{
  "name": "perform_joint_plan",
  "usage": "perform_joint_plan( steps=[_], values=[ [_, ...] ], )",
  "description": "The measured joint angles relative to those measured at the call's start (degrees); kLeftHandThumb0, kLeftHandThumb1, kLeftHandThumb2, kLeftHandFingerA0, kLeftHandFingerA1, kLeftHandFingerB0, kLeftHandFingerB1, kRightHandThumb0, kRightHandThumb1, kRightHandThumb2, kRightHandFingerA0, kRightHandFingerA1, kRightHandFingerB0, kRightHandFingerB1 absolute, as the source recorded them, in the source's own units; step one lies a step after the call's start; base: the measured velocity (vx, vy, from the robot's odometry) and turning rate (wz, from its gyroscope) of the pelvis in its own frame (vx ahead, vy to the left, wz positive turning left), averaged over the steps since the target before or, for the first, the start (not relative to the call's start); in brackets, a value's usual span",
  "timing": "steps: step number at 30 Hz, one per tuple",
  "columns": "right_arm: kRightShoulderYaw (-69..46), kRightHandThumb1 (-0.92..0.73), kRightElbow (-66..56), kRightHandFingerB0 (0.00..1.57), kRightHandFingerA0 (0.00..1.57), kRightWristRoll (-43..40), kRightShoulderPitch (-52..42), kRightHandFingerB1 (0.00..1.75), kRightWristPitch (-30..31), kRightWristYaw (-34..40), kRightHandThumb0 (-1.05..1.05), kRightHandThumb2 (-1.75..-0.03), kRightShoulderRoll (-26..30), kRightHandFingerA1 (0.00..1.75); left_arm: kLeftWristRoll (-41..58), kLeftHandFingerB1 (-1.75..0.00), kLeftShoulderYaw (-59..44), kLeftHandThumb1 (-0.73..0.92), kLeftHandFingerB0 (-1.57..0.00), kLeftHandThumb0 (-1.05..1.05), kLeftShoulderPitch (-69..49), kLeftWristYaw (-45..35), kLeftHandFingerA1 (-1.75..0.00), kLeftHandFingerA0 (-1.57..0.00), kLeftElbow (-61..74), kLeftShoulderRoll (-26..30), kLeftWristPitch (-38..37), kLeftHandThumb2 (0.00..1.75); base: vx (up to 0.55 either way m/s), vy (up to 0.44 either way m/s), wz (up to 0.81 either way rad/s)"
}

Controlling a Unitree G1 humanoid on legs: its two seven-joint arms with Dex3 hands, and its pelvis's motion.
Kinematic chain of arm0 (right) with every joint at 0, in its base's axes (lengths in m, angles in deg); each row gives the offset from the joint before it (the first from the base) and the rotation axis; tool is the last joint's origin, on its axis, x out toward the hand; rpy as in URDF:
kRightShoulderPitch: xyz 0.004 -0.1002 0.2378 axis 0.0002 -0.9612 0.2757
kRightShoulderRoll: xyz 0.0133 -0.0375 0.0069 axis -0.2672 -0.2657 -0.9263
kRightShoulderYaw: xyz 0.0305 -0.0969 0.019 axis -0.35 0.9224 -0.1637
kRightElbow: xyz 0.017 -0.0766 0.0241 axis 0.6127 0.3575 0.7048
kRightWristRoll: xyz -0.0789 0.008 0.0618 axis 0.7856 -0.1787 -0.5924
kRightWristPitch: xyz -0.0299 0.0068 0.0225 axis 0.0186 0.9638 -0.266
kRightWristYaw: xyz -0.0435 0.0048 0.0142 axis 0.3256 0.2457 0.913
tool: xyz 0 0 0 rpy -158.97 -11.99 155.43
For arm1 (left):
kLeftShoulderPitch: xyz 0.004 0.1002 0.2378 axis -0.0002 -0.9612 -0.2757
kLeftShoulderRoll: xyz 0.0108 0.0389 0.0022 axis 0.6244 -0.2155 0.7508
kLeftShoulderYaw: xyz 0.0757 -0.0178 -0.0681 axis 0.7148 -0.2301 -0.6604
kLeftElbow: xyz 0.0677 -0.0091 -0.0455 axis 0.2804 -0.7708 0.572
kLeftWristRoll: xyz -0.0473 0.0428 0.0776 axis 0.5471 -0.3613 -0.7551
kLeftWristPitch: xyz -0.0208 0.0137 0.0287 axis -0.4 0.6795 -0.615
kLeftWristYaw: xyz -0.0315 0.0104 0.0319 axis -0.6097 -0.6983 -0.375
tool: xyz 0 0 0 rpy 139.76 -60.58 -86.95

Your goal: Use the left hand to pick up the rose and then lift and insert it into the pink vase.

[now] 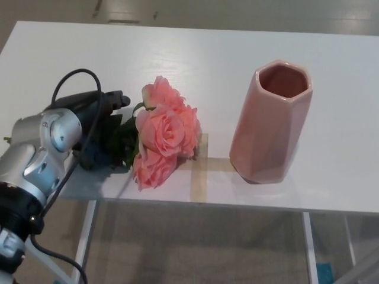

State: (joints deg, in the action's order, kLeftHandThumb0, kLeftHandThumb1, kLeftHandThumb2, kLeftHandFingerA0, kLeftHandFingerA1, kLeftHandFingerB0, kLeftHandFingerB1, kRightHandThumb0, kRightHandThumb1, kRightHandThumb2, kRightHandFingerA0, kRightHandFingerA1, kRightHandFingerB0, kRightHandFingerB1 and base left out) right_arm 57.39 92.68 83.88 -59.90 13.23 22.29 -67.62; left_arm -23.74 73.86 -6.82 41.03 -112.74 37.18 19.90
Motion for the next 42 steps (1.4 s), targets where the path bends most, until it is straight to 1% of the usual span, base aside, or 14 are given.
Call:
perform_joint_plan(
  steps=[12,13,14,16,17,18,19,24,25,26,30,32,37,42],
  values=[
    [0.0,-0.58,0.0,0.58,0.73,-0.1,0.1,0.41,0.0,0.0,-0.27,-0.57,0.0,0.45,0.0,-0.38,-0.1,0.35,-0.05,-0.53,-1.8,3.4,-0.2,-0.03,-1.1,-2.0,-2.7,0.71,0.0,0.0,0.0],
    [0.0,-0.59,0.0,0.58,0.72,-0.1,0.1,0.41,0.0,0.0,-0.27,-0.57,0.0,0.44,0.0,-0.32,-0.1,0.76,-0.36,-0.29,-1.8,3.6,-0.41,-0.67,-1.2,-2.0,-2.8,0.63,0.0,0.0,0.0],
    [0.0,-0.59,0.0,0.58,0.72,-0.1,0.1,0.41,0.0,0.0,-0.26,-0.57,0.0,0.44,0.0,-0.36,-0.1,0.78,-0.53,-0.21,-1.9,4.2,-0.72,-0.91,-1.5,-2.1,-3.4,0.64,0.0,0.0,0.0],
    [0.0,-0.59,-0.1,0.58,0.72,-0.1,0.1,0.41,0.0,0.0,-0.26,-0.57,0.0,0.44,0.3,-0.36,-1.2,0.78,-0.53,-0.21,-2.1,5.7,-0.72,-0.91,-2.2,-2.5,-5.4,0.64,0.0,0.0,0.0],
    [-0.1,-0.59,-0.1,0.59,0.71,-0.1,0.2,0.41,0.0,-0.1,-0.26,-0.57,0.0,0.44,0.7,-0.42,-2.2,0.81,-0.65,-0.15,-2.3,6.8,-0.9,-1.06,-2.5,-2.9,-6.9,0.64,0.0,0.0,0.0],
    [-0.1,-0.59,-0.1,0.59,0.71,-0.1,0.2,0.41,0.0,-0.1,-0.26,-0.57,0.0,0.44,1.0,-0.42,-2.6,0.81,-0.65,-0.15,-2.3,7.3,-0.9,-1.06,-2.7,-3.1,-7.7,0.64,0.0,0.0,0.0],
    [-0.1,-0.59,-0.1,0.59,0.71,-0.1,0.2,0.41,0.0,-0.1,-0.26,-0.57,0.0,0.44,1.0,-0.46,-2.7,0.78,-0.72,-0.12,-2.4,7.5,-1.32,-0.94,-2.7,-3.2,-7.9,0.64,0.0,0.0,0.0],
    [-0.7,-0.59,-0.1,0.59,0.71,-0.2,0.5,0.41,-0.1,-0.4,-0.26,-0.57,0.0,0.44,1.3,-0.57,-3.0,0.74,-0.88,-0.12,-3.4,10.8,-1.25,-0.76,-2.0,-4.2,-11.5,0.63,0.0,0.0,0.0],
    [-0.8,-0.59,-0.1,0.59,0.71,-0.2,0.6,0.41,-0.1,-0.4,-0.26,-0.57,0.0,0.44,1.3,-0.6,-3.0,0.75,-0.9,-0.14,-3.6,11.2,-1.14,-0.8,-2.0,-4.3,-11.9,0.62,0.0,0.0,0.0],
    [-0.9,-0.59,-0.1,0.58,0.7,-0.3,0.7,0.41,-0.1,-0.4,-0.26,-0.58,0.0,0.44,1.3,-0.53,-3.0,0.76,-0.84,-0.16,-3.7,11.7,-0.86,-0.89,-2.1,-4.3,-12.4,0.62,0.0,0.0,0.0],
    [-1.1,-0.59,-0.1,0.58,0.7,-0.3,0.8,0.41,-0.1,-0.5,-0.26,-0.58,0.0,0.44,1.4,-0.5,-3.2,0.78,-0.8,-0.18,-3.9,13.1,-0.95,-0.86,-2.3,-4.3,-13.7,0.63,0.0,0.0,0.0],
    [-1.2,-0.59,-0.1,0.59,0.7,-0.3,0.9,0.41,-0.1,-0.5,-0.26,-0.58,0.0,0.44,1.4,-0.55,-3.4,0.78,-0.85,-0.18,-3.9,13.6,-1.24,-0.76,-2.7,-4.5,-14.2,0.64,0.0,0.0,0.0],
    [-1.3,-0.59,-0.1,0.59,0.71,-0.3,1.0,0.41,-0.1,-0.6,-0.26,-0.57,0.0,0.44,1.6,-0.6,-3.9,0.78,-0.87,-0.17,-4.0,15.0,-1.2,-0.79,-3.9,-4.8,-15.2,0.64,0.0,0.0,0.0],
    [-1.3,-0.59,-0.1,0.58,0.7,-0.3,1.0,0.41,-0.1,-0.6,-0.26,-0.58,0.0,0.44,1.9,-0.88,-4.4,0.79,-0.79,-0.16,-4.0,15.8,-1.31,-0.72,-4.7,-5.2,-15.8,0.63,0.0,0.0,0.0]
  ],
)
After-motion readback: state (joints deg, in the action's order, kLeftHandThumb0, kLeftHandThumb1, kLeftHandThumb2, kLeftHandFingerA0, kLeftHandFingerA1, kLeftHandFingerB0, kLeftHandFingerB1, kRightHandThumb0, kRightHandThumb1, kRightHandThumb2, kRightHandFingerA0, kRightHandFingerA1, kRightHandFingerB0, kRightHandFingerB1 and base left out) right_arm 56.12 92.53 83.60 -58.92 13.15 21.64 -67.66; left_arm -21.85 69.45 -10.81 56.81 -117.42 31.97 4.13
